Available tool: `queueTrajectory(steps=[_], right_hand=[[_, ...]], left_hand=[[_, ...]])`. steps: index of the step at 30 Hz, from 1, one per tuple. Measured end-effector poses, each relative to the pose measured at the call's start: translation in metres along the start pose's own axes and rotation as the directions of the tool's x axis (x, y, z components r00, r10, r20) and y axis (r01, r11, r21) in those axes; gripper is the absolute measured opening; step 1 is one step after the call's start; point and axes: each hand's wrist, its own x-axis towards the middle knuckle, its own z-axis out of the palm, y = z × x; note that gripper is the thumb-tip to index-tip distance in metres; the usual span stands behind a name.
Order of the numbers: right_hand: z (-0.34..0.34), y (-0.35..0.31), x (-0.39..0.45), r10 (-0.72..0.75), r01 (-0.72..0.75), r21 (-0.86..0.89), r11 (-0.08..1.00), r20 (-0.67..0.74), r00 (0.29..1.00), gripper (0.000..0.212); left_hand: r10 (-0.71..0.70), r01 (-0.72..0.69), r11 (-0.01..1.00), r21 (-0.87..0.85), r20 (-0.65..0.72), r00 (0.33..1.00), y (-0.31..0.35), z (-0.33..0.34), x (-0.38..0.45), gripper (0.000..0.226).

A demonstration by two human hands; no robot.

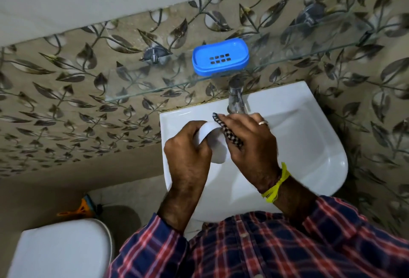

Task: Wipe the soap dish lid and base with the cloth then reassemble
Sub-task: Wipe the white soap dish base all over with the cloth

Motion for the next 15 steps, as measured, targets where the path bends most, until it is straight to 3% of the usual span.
queueTrajectory(steps=[2,6,10,15], right_hand=[[0.000,0.005,-0.006,0.059,-0.058,-0.011,0.998,0.002,0.998,0.039],[0.000,-0.002,0.000,-0.059,0.058,-0.029,0.998,-0.026,0.998,0.036],[-0.001,0.008,0.000,-0.025,0.023,-0.040,0.999,-0.067,0.997,0.041],[0.001,0.009,-0.003,0.029,-0.031,-0.022,0.999,-0.064,0.998,0.037]], left_hand=[[-0.015,0.015,1.000,-0.008,0.021,1.000,-0.003,0.000,-0.002,0.018],[-0.039,0.016,0.990,0.137,0.170,0.985,-0.009,0.007,0.008,0.012],[0.085,-0.084,0.996,-0.016,0.001,0.996,-0.009,-0.002,0.007,0.018],[0.006,-0.005,0.985,-0.171,0.007,1.000,-0.024,0.004,0.003,0.012]])
